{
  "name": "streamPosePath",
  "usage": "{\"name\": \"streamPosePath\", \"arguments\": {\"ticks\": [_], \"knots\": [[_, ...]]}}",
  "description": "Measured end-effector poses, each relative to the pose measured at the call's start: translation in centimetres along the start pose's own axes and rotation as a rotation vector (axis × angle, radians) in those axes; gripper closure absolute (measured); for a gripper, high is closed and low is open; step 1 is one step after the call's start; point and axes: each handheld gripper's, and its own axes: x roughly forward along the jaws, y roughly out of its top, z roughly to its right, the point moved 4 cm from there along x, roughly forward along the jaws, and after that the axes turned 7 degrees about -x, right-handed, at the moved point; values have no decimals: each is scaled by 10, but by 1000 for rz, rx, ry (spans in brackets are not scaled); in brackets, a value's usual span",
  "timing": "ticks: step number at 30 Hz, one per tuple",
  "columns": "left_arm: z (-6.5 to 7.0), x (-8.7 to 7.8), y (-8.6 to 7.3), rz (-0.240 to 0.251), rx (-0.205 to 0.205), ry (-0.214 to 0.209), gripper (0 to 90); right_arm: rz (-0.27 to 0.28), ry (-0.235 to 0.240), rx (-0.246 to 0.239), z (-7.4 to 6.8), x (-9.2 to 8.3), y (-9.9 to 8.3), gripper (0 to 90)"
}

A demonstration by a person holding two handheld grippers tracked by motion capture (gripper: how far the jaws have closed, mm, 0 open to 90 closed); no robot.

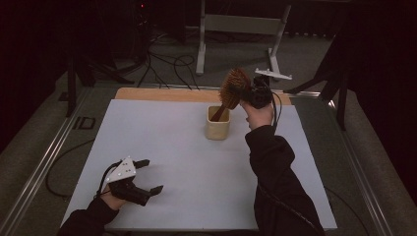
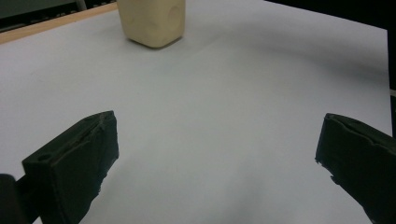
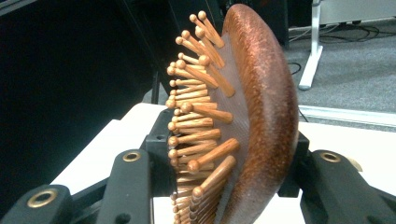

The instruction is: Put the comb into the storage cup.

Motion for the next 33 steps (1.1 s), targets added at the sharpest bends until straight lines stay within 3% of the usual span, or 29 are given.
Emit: {"name": "streamPosePath", "arguments": {"ticks": [33], "knots": [[-1, -1, -1, -4, -2, -4, 0, -54, 14, 54, 12, 18, -25, 524]]}}
